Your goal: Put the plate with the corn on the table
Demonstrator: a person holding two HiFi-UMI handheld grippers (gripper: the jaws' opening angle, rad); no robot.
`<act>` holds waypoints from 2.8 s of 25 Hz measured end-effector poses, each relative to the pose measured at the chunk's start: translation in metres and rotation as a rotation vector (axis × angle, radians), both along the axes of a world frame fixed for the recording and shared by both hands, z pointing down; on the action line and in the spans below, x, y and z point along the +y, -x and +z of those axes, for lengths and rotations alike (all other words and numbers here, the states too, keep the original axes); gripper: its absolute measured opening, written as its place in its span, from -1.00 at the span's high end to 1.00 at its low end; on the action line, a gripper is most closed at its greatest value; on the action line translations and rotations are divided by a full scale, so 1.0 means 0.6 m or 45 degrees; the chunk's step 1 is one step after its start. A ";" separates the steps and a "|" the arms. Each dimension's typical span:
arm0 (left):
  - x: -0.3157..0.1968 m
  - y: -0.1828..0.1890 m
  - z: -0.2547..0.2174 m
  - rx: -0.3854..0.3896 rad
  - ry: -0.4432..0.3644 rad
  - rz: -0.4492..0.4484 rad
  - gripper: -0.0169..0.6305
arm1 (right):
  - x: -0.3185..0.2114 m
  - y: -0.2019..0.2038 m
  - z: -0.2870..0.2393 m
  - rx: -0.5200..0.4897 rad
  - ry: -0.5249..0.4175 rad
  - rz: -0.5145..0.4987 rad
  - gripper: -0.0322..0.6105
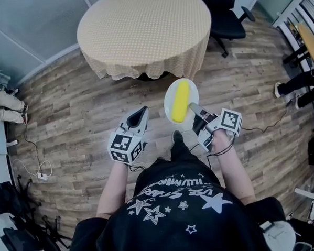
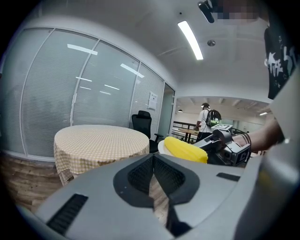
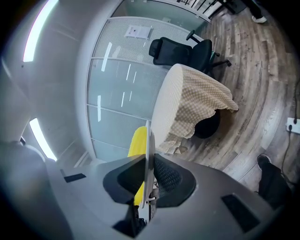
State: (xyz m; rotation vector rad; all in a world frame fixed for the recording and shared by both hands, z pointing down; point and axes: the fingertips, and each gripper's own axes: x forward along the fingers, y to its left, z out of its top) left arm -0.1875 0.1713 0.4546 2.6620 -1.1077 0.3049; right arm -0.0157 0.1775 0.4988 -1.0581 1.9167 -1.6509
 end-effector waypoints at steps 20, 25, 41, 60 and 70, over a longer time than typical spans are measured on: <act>-0.207 -0.137 -0.016 0.007 -0.024 -0.140 0.93 | -0.219 -0.152 0.002 0.001 -0.024 -0.069 0.75; -0.228 -0.140 -0.011 0.005 -0.014 -0.189 0.93 | -0.239 -0.161 0.014 -0.027 -0.006 -0.098 0.75; -0.403 -0.174 0.000 0.027 -0.022 -0.107 0.93 | -0.380 -0.179 0.006 -0.027 -0.053 -0.076 0.74; -0.691 -0.152 0.019 0.005 0.011 0.026 0.93 | -0.688 -0.154 0.040 -0.145 0.042 0.067 0.75; -0.755 -0.126 0.043 0.022 0.068 -0.035 0.93 | -0.755 -0.187 0.054 -0.108 0.068 0.112 0.75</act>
